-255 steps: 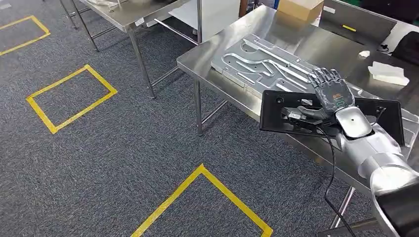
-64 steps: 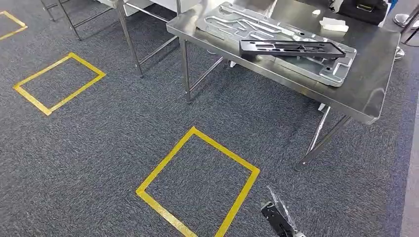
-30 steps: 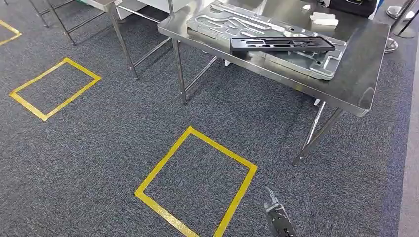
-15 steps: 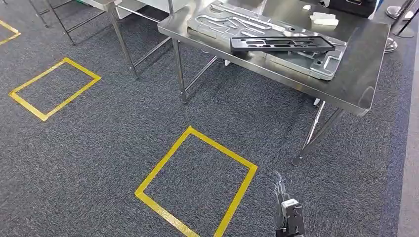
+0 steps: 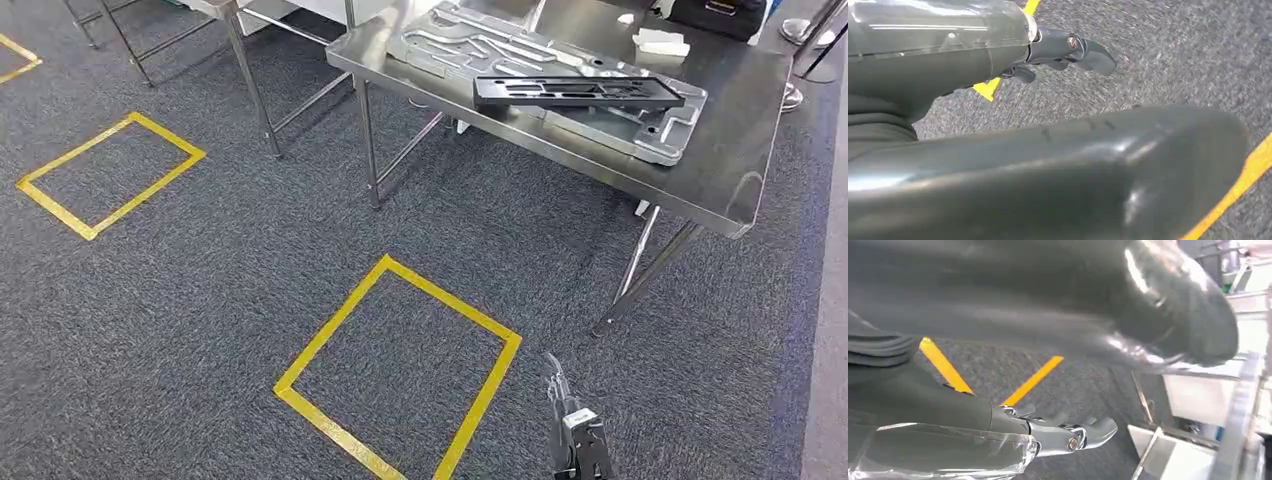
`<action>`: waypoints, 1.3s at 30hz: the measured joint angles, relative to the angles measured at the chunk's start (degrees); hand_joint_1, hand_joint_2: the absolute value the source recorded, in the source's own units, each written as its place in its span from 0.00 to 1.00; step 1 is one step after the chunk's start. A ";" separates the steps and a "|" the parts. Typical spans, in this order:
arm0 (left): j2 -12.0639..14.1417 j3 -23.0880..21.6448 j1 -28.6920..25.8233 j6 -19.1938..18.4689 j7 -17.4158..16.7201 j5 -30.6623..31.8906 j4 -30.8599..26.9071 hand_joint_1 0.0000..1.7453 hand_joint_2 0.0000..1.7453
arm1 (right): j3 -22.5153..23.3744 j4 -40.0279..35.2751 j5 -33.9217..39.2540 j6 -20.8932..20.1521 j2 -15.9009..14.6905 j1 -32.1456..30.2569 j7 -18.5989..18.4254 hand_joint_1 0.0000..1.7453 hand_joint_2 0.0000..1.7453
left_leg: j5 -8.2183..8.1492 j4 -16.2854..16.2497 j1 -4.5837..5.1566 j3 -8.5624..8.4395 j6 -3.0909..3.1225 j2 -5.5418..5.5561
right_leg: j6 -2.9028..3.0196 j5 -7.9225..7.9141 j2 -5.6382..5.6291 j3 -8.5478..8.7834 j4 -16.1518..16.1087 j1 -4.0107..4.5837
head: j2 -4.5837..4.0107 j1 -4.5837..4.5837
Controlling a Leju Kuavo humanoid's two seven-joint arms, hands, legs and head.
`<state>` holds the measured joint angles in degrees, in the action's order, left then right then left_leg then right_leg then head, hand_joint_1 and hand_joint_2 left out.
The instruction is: Take the parts from the cabinet and place them on the table.
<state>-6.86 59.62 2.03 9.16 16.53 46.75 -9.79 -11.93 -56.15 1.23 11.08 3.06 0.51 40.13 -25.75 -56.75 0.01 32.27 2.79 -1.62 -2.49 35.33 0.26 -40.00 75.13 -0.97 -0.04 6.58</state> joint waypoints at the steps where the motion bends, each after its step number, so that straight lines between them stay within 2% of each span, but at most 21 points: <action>1: 0.00 0.11 -0.02 -0.02 -0.13 -0.02 0.02 0.00 0.00 | 0.00 0.39 -0.13 -0.04 0.00 0.03 0.00 0.00 0.00 | -0.02 -0.10 -0.06 -0.01 -0.08 0.03 | -0.13 -1.61 0.00 0.86 -1.74 -0.18 | 0.02 0.00; 2: 0.00 0.15 0.01 -0.02 -0.26 -0.04 0.02 0.00 0.00 | 0.00 0.72 -0.20 -0.20 0.00 0.08 0.00 0.00 0.00 | -0.09 -0.27 -0.16 -0.03 -0.27 0.09 | -0.21 -3.96 0.01 2.86 -5.63 -0.37 | 0.00 0.00; 3: -0.02 0.18 0.04 -0.02 -0.39 -0.04 0.02 0.00 0.00 | 0.00 1.07 -0.20 -0.41 0.00 0.18 0.00 0.00 0.00 | -0.27 -0.53 -0.27 -0.08 -0.57 0.15 | -0.19 -6.81 0.03 5.93 -11.60 -0.53 | 0.00 0.00; 4: -0.02 0.20 0.03 -0.02 -0.52 -0.02 0.02 0.00 0.00 | -0.04 1.53 -0.20 -0.70 0.00 0.38 0.00 0.00 0.00 | -0.47 -0.85 -0.27 -0.05 -0.92 0.15 | -0.04 -8.14 0.08 8.37 -16.56 -0.64 | 0.00 -0.02; 5: -0.02 0.20 0.06 -0.02 -0.61 0.00 0.02 0.00 0.00 | -0.15 2.03 -0.20 -0.90 0.00 0.62 -0.04 0.00 0.00 | -0.64 -1.20 0.07 0.15 -1.44 0.17 | 0.44 -7.40 0.01 8.64 -17.14 -0.09 | 0.02 0.00; 6: -0.02 0.22 0.10 -0.02 -0.66 0.04 0.00 0.00 0.00 | -0.24 2.28 -0.20 -0.99 0.00 0.58 0.00 0.00 0.00 | -0.58 -1.19 0.03 0.19 -1.81 0.16 | 1.03 -7.61 -0.12 8.49 -17.12 -0.10 | 0.00 0.00; 8: -0.02 0.22 0.14 0.00 -0.79 0.04 0.02 0.00 0.00 | -0.41 3.08 -0.13 -1.40 0.02 0.58 -0.02 0.00 0.00 | -0.38 -0.95 -0.15 0.09 -2.47 0.15 | 1.69 -7.59 -0.18 8.33 -17.02 0.25 | 0.02 0.00; 10: 0.02 0.24 0.19 0.00 -0.85 0.09 0.00 0.00 0.00 | -0.61 3.72 -0.13 -1.68 0.02 0.72 0.00 0.00 0.00 | -0.94 -1.54 -0.48 0.38 -3.23 0.38 | 2.51 -8.12 -0.18 8.61 -17.72 -0.13 | 0.02 0.00; 11: 0.02 0.24 0.16 0.09 -0.85 0.13 0.02 0.00 0.00 | -0.63 4.05 -0.11 -1.77 0.07 0.94 0.00 0.00 0.00 | -0.13 -0.53 -0.24 0.23 -1.93 0.37 | 2.20 -7.84 -0.35 8.57 -17.53 0.16 | 0.02 0.00; 12: 0.04 0.24 0.25 0.07 -0.92 0.26 0.02 0.00 0.00 | -0.81 4.57 -0.11 -2.01 0.13 1.02 0.00 0.00 0.00 | -0.90 -0.81 -0.33 0.16 -1.56 0.37 | 2.27 -7.82 -0.31 8.60 -17.51 0.30 | 0.00 0.00; 14: 0.00 0.24 0.29 0.09 -0.94 0.50 0.02 0.00 0.00 | -1.20 5.47 -0.11 -2.23 0.22 1.20 0.00 0.00 0.00 | -0.44 -0.65 -0.43 0.06 -2.16 0.36 | 2.46 -7.70 -0.28 8.61 -17.43 0.38 | 0.00 0.00; 20: 0.02 0.29 0.27 0.20 -1.16 0.57 0.02 0.00 0.00 | -2.25 7.98 -0.11 -2.91 0.26 1.79 0.00 0.00 0.00 | -0.26 -0.55 -0.64 -0.01 -2.75 0.37 | 2.63 -7.67 -0.25 8.56 -17.34 0.62 | 0.00 0.00; 26: 0.02 0.33 0.35 0.15 -1.16 0.42 0.02 0.00 0.00 | -2.86 10.18 0.00 -3.91 0.35 3.10 0.00 0.00 0.00 | -0.32 -0.57 -0.62 -0.09 -2.98 0.37 | 2.62 -7.67 -0.26 8.55 -17.33 0.60 | 0.00 0.00; 39: 0.04 0.57 0.23 -0.20 -1.47 0.42 0.00 0.00 0.00 | -3.98 13.20 0.09 -4.40 0.92 3.86 0.00 0.00 0.00 | -0.39 -0.88 -0.53 0.12 -2.93 0.37 | 2.49 -7.73 -0.25 8.55 -17.38 0.51 | 0.00 0.00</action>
<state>-6.82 60.19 2.26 8.96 15.06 47.17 -9.79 -15.91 -42.95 1.31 6.69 3.98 4.36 40.13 -26.14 -57.63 -0.51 32.39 -0.14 -1.25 0.01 27.60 0.01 -31.45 57.75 -0.46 -0.04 6.58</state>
